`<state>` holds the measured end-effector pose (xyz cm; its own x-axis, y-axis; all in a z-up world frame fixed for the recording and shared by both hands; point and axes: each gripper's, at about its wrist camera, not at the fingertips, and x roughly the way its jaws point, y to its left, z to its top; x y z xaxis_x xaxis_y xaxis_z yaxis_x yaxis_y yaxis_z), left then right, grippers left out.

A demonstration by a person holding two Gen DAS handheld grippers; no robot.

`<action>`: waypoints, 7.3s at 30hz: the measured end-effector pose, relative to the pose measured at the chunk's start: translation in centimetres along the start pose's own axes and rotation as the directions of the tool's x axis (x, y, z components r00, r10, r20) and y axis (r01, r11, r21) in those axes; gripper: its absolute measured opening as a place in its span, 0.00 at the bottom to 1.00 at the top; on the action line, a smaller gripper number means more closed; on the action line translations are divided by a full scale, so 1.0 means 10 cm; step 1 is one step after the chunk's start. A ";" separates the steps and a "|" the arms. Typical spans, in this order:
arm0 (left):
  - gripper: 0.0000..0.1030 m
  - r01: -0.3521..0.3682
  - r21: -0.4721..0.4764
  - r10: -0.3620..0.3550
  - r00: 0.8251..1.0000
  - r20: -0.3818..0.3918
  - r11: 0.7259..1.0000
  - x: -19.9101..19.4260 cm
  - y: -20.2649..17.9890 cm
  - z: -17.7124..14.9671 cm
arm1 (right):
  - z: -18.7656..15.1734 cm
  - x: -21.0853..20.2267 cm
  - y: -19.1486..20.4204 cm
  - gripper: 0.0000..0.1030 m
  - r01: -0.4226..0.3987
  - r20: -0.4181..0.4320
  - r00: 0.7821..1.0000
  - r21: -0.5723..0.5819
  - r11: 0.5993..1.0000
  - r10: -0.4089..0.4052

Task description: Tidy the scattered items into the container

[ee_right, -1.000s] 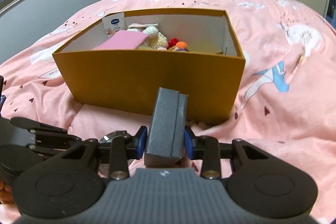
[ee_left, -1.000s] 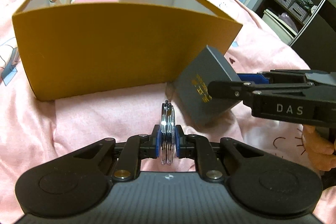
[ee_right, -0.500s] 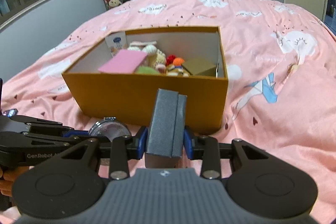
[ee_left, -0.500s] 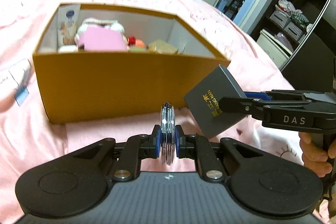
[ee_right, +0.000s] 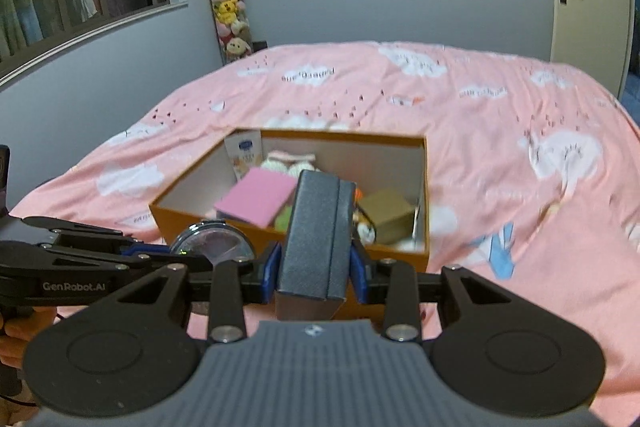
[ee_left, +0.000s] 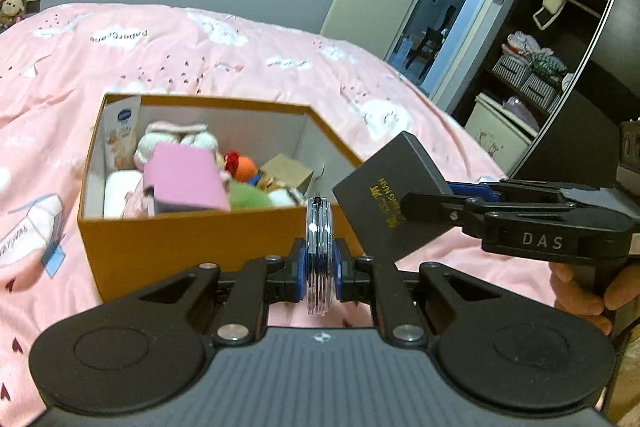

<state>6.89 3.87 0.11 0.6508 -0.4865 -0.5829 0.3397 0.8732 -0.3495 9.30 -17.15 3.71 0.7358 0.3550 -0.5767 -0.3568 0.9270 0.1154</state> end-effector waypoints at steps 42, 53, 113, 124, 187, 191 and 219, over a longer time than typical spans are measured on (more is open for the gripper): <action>0.14 -0.073 -0.259 0.069 0.997 -0.025 0.963 1.49 0.71 0.64 | 0.67 1.56 -0.34 0.38 0.159 -0.075 0.984 -0.045 0.986 -0.162; 0.17 -0.140 -0.258 0.133 0.990 -0.047 0.956 1.47 0.71 0.62 | 0.65 1.57 -0.34 0.38 0.160 -0.077 0.984 -0.040 0.986 -0.163; 0.39 -0.254 -0.138 0.258 0.966 0.010 0.957 0.90 0.55 0.35 | 0.45 1.47 -0.52 0.43 0.151 -0.125 0.982 0.101 0.983 -0.138; 0.56 -0.323 -0.075 0.328 0.941 0.077 0.944 0.74 0.41 0.33 | 0.29 1.11 -0.21 0.52 0.188 0.006 0.982 -0.022 0.982 -0.188; 0.85 -0.465 0.044 0.460 0.884 0.086 0.884 0.67 0.31 -0.06 | -0.33 0.97 0.00 0.77 0.192 0.062 0.978 0.088 0.977 -0.198; 0.85 -0.464 0.045 0.459 0.884 0.087 0.885 0.68 0.30 -0.06 | -0.33 0.97 0.00 0.77 0.192 0.062 0.978 0.088 0.978 -0.197; 0.85 -0.459 0.051 0.454 0.887 0.087 0.887 0.68 0.30 -0.07 | -0.35 1.00 0.01 0.78 0.195 0.062 0.978 0.091 0.977 -0.201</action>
<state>11.86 3.20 -5.44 0.7905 -0.0324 -0.6116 0.0370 0.9993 -0.0051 14.59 -13.97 -4.89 0.8267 0.1682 -0.5369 -0.1523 0.9855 0.0742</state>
